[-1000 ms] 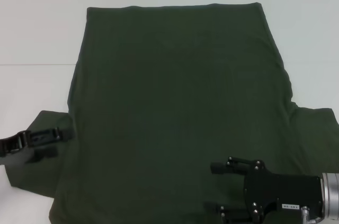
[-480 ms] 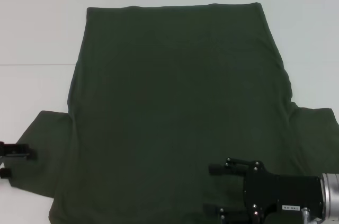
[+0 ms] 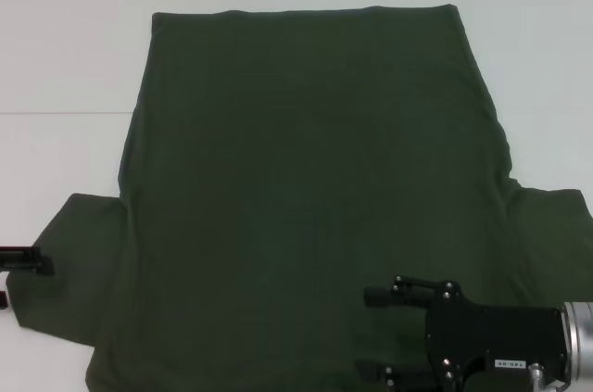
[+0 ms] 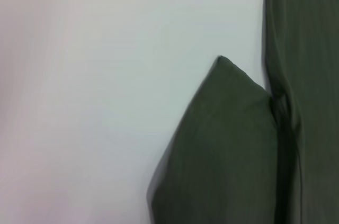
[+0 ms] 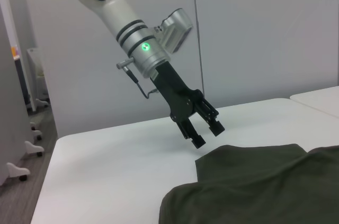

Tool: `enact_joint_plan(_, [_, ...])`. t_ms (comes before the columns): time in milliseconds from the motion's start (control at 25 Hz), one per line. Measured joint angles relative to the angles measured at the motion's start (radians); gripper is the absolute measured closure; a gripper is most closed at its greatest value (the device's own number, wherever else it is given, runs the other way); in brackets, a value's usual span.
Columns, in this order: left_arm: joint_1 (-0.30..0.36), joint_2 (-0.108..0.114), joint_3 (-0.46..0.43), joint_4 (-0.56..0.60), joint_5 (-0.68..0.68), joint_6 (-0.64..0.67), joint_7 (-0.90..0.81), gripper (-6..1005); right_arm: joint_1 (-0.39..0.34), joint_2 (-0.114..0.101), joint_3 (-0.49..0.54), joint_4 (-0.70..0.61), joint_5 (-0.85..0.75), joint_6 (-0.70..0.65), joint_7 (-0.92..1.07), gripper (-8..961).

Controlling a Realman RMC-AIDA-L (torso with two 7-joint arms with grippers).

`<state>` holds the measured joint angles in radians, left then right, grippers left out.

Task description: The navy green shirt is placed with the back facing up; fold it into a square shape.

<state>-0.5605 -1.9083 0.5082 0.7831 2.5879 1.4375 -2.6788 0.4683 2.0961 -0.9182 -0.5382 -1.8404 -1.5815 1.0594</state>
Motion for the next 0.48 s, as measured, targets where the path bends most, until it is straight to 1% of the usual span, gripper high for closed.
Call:
enact_joint_plan(280, [-0.015,0.007,0.005,-0.041,0.004,-0.054,-0.001,131,-0.001,-0.001,-0.001,-0.002,0.000,0.000,-0.011,69])
enact_joint_plan(480, [-0.015,0.015,0.004,-0.061,0.006,-0.060,0.000,134,-0.001,-0.001,-0.001,-0.002,0.000,0.000,-0.012,70])
